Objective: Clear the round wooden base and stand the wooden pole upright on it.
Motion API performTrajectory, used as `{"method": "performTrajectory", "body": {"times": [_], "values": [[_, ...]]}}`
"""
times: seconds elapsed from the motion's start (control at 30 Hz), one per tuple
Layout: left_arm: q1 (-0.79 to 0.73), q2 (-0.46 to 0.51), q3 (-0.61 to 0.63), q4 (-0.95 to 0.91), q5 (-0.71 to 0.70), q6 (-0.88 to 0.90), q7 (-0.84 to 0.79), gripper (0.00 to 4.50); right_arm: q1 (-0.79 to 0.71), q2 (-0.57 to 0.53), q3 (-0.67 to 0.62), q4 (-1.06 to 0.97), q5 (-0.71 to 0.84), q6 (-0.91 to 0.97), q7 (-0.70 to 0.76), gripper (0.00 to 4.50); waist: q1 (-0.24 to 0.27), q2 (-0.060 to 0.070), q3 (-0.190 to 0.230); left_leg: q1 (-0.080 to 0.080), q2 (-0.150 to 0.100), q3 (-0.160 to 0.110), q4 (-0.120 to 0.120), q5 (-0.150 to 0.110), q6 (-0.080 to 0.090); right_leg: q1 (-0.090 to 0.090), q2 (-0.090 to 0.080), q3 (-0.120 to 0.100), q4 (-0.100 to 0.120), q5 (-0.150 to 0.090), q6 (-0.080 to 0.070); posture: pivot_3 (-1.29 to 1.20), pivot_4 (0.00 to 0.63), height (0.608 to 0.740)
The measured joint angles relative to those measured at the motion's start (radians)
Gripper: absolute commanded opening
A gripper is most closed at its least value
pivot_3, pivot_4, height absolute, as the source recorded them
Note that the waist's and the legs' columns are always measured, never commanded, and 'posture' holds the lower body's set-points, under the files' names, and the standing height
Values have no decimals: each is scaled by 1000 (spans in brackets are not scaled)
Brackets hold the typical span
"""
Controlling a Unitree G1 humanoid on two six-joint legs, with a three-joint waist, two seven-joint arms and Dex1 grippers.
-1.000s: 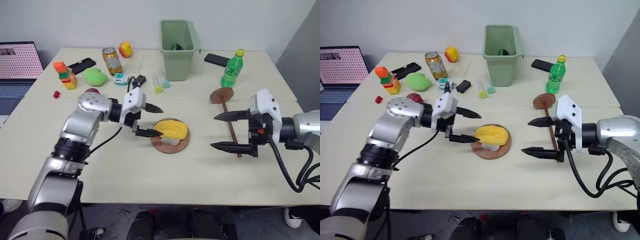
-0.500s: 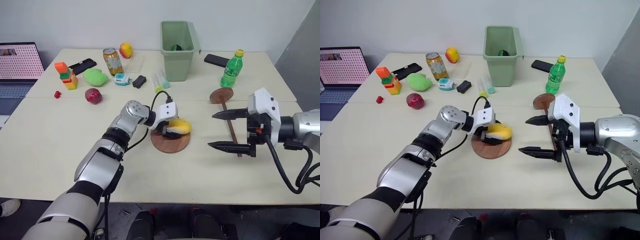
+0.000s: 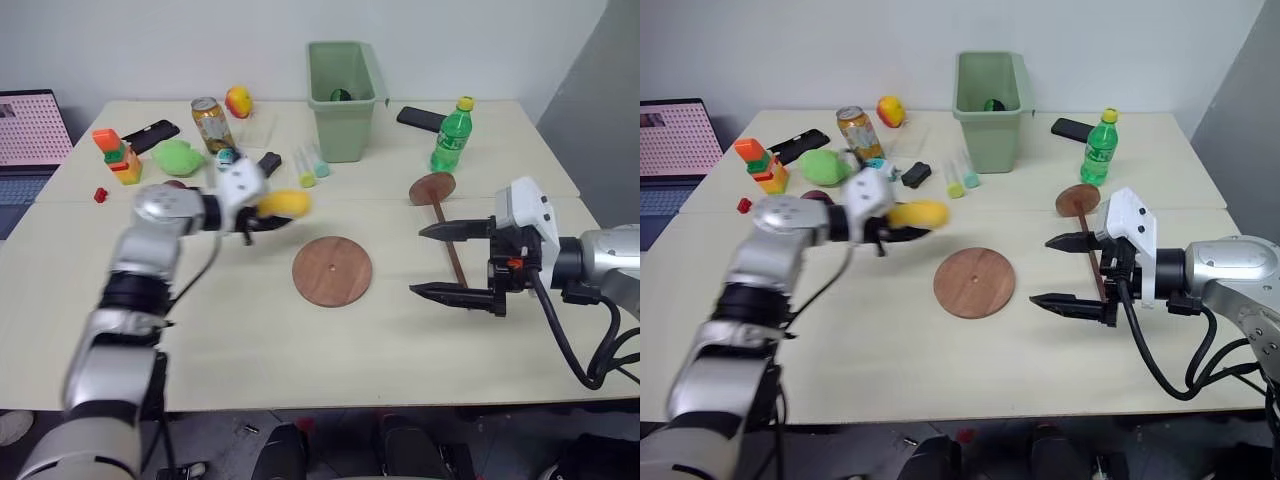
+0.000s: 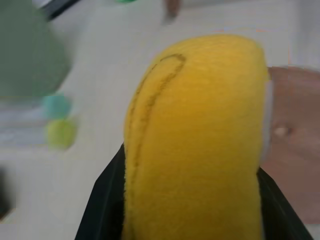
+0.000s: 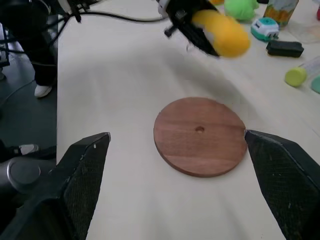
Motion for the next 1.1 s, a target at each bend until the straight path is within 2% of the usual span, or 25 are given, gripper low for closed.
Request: {"method": "performTrajectory", "body": {"times": [0.1,0.23,0.43,0.5,0.67,0.8,0.9,1.1], "values": [[44,22,69,34,20,133,159,1869,-7,15,18,16,-5,-2,0,4500,6,0,0,-1,-2,-1,1,0,0,0,-1,-2,2,0,0,0,150,740],[34,-25,88,121,24,182,296,1869,-35,26,45,26,-19,-6,2,4500,35,-1,0,-1,-3,0,3,0,0,1,-3,-2,2,-1,1,0,150,740],[-63,-142,106,391,13,52,435,3003,-49,36,48,39,-27,-7,3,4500,44,-4,1,-3,-3,1,2,1,-1,-1,-3,-2,1,-1,1,0,150,740],[-97,-142,105,469,21,8,468,3430,-49,37,48,38,-27,-7,3,4500,41,-5,2,-2,-3,1,2,1,-1,-2,-2,-1,2,-1,1,0,150,740],[-117,-127,105,505,24,-24,465,4419,-46,38,45,35,-25,-5,-2,4500,27,-5,2,-3,-2,1,2,1,-1,-3,-2,-1,4,-1,1,0,150,740],[-87,-35,101,386,25,1,403,4419,-24,37,36,31,-20,1,-14,4500,16,-6,2,-2,-2,1,1,1,-2,-3,-2,-1,3,-1,1,0,150,740],[-29,41,100,198,18,65,330,4419,-17,36,21,29,-13,3,-22,4500,17,-6,2,-2,-2,1,1,1,-2,-3,-2,-1,3,-1,1,0,150,740],[79,121,100,-132,-58,219,178,4419,-4,36,12,25,6,4,-23,4500,21,-6,2,-2,-2,1,1,1,-1,-2,-2,-1,3,-1,1,0,150,740]]}}
